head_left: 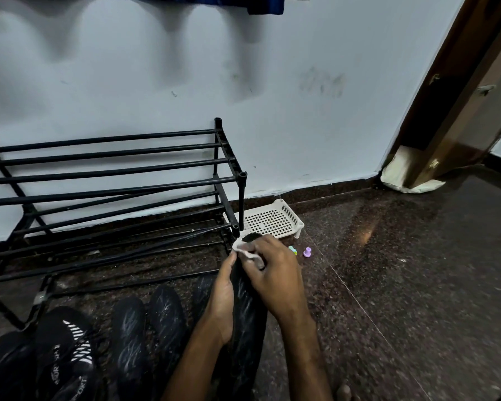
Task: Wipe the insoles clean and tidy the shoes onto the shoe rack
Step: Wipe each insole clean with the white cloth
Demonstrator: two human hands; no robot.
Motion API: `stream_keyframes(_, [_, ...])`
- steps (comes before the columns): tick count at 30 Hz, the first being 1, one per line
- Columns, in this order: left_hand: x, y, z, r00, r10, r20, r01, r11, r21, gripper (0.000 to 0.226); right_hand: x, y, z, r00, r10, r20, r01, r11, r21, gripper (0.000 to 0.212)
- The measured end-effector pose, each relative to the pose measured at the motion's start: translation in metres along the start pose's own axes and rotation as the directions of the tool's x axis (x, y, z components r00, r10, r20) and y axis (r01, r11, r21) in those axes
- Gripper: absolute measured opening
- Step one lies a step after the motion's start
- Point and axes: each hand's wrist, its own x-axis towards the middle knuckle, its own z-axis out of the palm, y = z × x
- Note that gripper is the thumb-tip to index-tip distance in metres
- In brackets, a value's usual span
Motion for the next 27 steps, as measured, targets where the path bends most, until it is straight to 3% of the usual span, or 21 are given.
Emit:
stream_keyframes(2, [-0.002,0.001,0.0,1.0,-0.028,0.007,0.028,1.0,-0.014,0.053,-0.001,0.005,-0.005,0.998,0.067,-0.006,-0.068,0.996,-0.064,0.016])
stream_keyframes(5, [-0.004,0.002,0.005,0.999,-0.038,0.026,0.038,0.999,0.005,0.057,0.001,0.012,-0.011,0.977,0.162,-0.138,-0.18,0.975,-0.133,0.017])
stream_keyframes(7, [-0.005,0.003,0.006,0.999,-0.043,0.022,0.043,0.999,0.0,0.058,0.004,0.009,-0.008,0.983,0.129,-0.133,-0.144,0.984,-0.106,0.017])
stream_keyframes(10, [-0.003,0.006,0.002,0.999,-0.031,0.012,0.031,0.999,-0.015,0.057,0.001,0.005,-0.003,0.999,0.041,-0.003,-0.041,0.999,-0.014,0.014])
stream_keyframes(12, [-0.003,0.006,0.0,1.0,-0.025,0.013,0.025,0.999,-0.02,0.056,-0.002,0.009,-0.005,0.998,0.06,0.03,-0.059,0.998,-0.034,0.014])
stream_keyframes(15, [-0.004,0.006,0.001,0.999,-0.023,0.027,0.022,1.0,0.013,0.058,-0.001,0.015,-0.01,0.983,0.169,-0.066,-0.178,0.972,-0.151,0.015])
stream_keyframes(18, [-0.005,0.004,0.005,0.999,-0.026,0.024,0.026,0.999,0.029,0.058,0.004,0.007,-0.006,0.983,0.145,-0.115,-0.16,0.977,-0.138,0.017])
stream_keyframes(21, [-0.004,0.006,0.005,1.0,-0.005,0.018,0.005,1.0,0.002,0.052,0.005,0.0,-0.005,0.998,0.061,0.014,-0.061,0.998,-0.011,0.015])
stream_keyframes(23, [-0.004,0.007,0.002,1.0,-0.013,0.018,0.013,1.0,0.001,0.053,0.003,0.006,-0.009,0.993,0.089,0.074,-0.086,0.995,-0.039,0.015])
stream_keyframes(27, [-0.006,0.005,0.006,0.998,-0.046,0.037,0.045,0.998,0.036,0.058,0.004,0.015,-0.013,0.967,0.218,-0.128,-0.238,0.957,-0.169,0.014])
